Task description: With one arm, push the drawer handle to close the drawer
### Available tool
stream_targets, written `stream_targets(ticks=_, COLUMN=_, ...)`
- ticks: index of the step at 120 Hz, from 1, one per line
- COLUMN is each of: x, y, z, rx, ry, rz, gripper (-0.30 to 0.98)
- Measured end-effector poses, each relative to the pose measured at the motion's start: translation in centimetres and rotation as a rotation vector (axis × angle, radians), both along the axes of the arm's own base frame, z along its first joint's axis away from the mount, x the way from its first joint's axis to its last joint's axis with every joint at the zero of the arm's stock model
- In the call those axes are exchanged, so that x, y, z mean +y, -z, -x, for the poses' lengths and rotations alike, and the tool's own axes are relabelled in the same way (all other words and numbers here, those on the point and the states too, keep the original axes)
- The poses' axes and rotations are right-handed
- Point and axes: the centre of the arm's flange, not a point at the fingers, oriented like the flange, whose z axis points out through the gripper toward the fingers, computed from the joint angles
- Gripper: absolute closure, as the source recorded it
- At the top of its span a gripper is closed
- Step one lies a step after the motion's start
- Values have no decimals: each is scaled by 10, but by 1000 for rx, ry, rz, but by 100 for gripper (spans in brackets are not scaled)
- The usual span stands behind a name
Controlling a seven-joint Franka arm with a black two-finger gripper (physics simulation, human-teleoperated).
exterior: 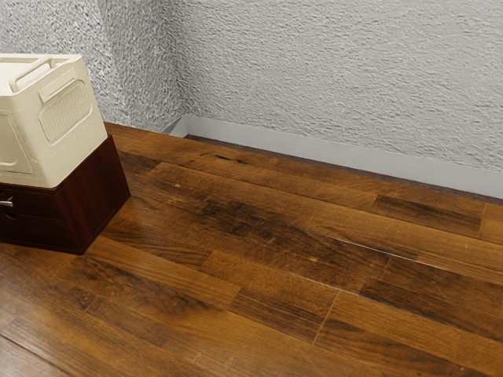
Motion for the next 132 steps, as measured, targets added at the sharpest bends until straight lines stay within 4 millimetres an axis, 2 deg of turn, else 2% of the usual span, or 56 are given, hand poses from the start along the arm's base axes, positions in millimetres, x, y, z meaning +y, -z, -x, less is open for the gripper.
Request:
stream_targets(ticks=5, x=-8, y=-14, z=2, rx=-1, ry=11, rz=-2, gripper=22)
stream_targets(ticks=18, x=-35, y=-67, z=15, rx=0, ry=9, rz=-48, gripper=13)
stream_targets(ticks=27, x=-55, y=-87, z=21, rx=18, ry=3, rz=-56, gripper=9)
stream_targets(ticks=42, x=-113, y=-115, z=10, rx=59, ry=52, rz=-77, gripper=5)
stream_targets(ticks=61, x=-161, y=-124, z=8, rx=132, ry=64, rz=-68, gripper=2)
stream_targets(ticks=83, x=-256, y=-129, z=-22, rx=192, ry=189, rz=-134, gripper=1)
stream_targets(ticks=90, x=-291, y=-136, z=-31, rx=194, ry=238, rz=-174, gripper=1)
stream_targets(ticks=98, x=-320, y=-143, z=-37, rx=188, ry=274, rz=-205, gripper=0)
stream_targets(ticks=110, x=-341, y=-149, z=-43, rx=175, ry=295, rz=-198, gripper=0)
stream_targets(ticks=132, x=-351, y=-147, z=-55, rx=149, ry=271, rz=-118, gripper=0)
